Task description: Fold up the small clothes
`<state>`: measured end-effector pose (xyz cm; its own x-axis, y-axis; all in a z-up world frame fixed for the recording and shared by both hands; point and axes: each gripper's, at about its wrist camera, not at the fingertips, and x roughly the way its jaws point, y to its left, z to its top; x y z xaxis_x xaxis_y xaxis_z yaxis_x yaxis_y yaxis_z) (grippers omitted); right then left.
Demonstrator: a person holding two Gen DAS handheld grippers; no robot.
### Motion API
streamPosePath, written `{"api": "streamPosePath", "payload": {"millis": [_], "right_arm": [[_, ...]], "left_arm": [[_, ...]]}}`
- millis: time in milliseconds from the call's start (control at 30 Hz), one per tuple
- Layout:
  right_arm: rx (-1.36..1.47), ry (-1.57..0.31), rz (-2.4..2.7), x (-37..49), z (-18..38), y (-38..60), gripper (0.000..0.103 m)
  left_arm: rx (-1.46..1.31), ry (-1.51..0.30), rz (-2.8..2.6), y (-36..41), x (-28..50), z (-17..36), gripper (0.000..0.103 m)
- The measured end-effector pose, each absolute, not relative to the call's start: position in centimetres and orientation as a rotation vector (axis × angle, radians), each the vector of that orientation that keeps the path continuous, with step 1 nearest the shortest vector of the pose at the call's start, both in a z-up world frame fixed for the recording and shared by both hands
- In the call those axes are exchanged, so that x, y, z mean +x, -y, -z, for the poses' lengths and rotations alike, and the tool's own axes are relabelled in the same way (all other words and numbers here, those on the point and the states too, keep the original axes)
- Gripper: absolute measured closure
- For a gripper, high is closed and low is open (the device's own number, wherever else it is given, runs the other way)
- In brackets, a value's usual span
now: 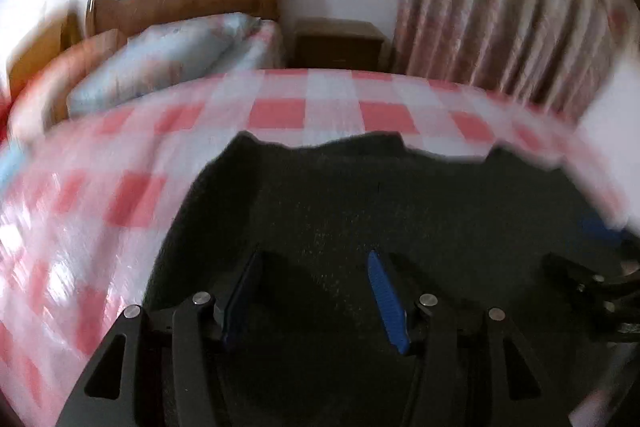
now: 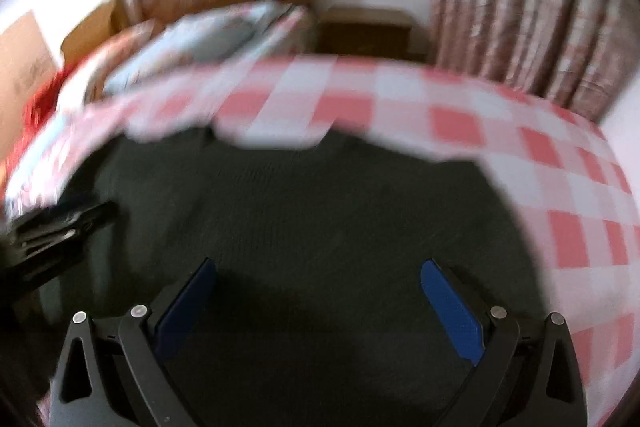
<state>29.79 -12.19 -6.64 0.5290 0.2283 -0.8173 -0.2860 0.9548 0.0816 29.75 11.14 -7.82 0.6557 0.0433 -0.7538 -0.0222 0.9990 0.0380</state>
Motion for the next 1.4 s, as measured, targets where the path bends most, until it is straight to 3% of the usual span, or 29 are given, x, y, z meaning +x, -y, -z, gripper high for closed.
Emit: {"api": "streamPosePath", "payload": {"millis": [300, 433, 600, 733, 1100, 1400], "right_arm": [[0.002, -0.928, -0.302, 27.0, 5.3, 14.6, 0.000], [-0.128, -0.872, -0.367, 25.1, 6.9, 14.4, 0.000], [-0.052, -0.845, -0.345, 22.6, 4.9, 14.6, 0.000], [-0.154, -0.872, -0.419, 19.7, 6.5, 11.7, 0.000], [-0.227, -0.810, -0.426, 17.4, 7.2, 7.9, 0.000], [-0.127, -0.816, -0.330, 16.7, 5.9, 14.1, 0.000]], "left_arm": [[-0.016, -0.856, -0.018, -12.2, 26.9, 7.0, 0.048], [0.074, -0.789, 0.019, -12.3, 25.2, 8.1, 0.048], [-0.054, -0.796, 0.074, -13.1, 23.0, 5.7, 0.048], [0.025, -0.852, 0.117, -11.3, 21.1, 7.2, 0.048], [0.163, -0.756, 0.134, -7.1, 18.1, 7.7, 0.048], [0.006, -0.809, 0.045, -13.4, 17.8, 8.0, 0.046]]}}
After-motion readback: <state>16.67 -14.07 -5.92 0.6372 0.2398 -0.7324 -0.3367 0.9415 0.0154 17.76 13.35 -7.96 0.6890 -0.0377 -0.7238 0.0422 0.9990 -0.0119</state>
